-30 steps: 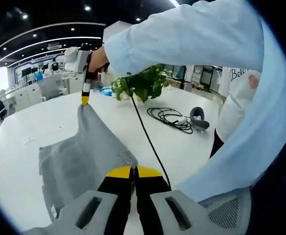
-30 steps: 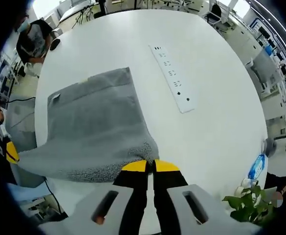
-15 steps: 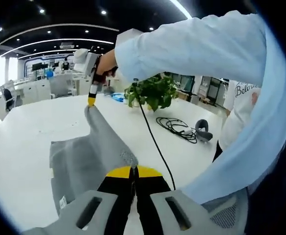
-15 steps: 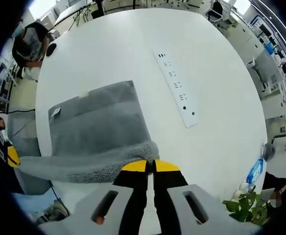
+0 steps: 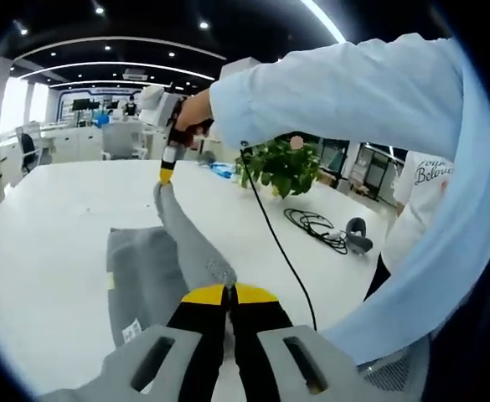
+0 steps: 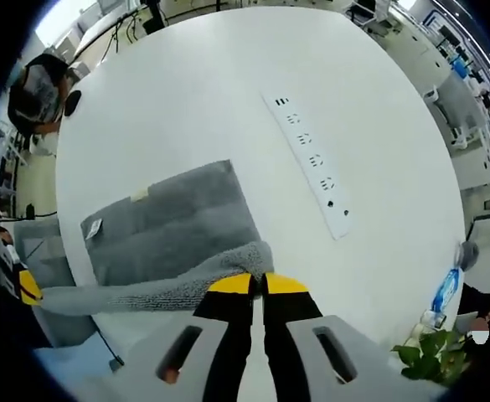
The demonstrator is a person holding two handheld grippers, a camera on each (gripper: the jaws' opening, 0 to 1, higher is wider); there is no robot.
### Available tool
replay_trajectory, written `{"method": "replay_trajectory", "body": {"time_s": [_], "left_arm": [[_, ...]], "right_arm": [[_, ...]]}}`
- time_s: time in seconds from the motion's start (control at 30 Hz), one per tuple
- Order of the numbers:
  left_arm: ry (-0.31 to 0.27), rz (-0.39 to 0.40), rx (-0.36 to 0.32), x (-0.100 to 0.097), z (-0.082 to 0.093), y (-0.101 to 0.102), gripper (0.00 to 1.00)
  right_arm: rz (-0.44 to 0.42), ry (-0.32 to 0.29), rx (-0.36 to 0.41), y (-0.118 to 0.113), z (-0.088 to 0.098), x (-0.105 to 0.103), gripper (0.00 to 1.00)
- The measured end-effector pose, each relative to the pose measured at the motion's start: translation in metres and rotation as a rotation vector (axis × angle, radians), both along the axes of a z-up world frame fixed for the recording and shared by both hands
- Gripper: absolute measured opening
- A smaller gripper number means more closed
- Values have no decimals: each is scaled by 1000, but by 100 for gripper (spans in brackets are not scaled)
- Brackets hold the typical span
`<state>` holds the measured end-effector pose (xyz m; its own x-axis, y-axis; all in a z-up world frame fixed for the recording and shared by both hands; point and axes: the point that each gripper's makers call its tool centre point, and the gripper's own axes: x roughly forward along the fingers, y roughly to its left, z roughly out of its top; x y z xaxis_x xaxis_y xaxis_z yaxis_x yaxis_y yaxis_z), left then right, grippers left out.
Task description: Fold the towel on the table until its edges align and the towel forms a compact rectangular stack.
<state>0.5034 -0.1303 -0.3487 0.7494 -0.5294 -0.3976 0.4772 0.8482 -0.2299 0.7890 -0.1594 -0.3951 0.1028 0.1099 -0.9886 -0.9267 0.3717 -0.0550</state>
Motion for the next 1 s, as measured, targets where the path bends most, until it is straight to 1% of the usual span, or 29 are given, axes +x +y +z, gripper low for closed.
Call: {"method": "replay_trajectory", "body": {"time_s": [0.13,0.17,0.23,0.3,0.5,0.67,0.77,0.83,1.0], "left_arm": [[11,18,-18,1,-5,12,3],[13,26,-24,1,-7,16,3],[17,38,-44,2,-8,23,3],[18,47,-54,4,-9,28,3],[25,85,-77,7,-16,47,3],[61,137,-92,5,-34,66,3],[86,159,-61,3,-50,78,3],[103,167,-58,3,-58,82,3],[126,173,-26,3,-71,88,3]], "right_arm": [[1,11,-6,13,-6,-5,1],[0,13,-6,17,-7,-9,1],[-3,18,-9,22,-11,-9,1],[-11,23,-12,26,-17,-1,1],[-35,31,-14,38,-22,-9,1],[-51,46,-10,51,-37,-8,2],[-46,57,-7,58,-50,-6,2],[-46,56,-9,63,-59,-5,2],[-52,51,0,72,-73,3,2]]}}
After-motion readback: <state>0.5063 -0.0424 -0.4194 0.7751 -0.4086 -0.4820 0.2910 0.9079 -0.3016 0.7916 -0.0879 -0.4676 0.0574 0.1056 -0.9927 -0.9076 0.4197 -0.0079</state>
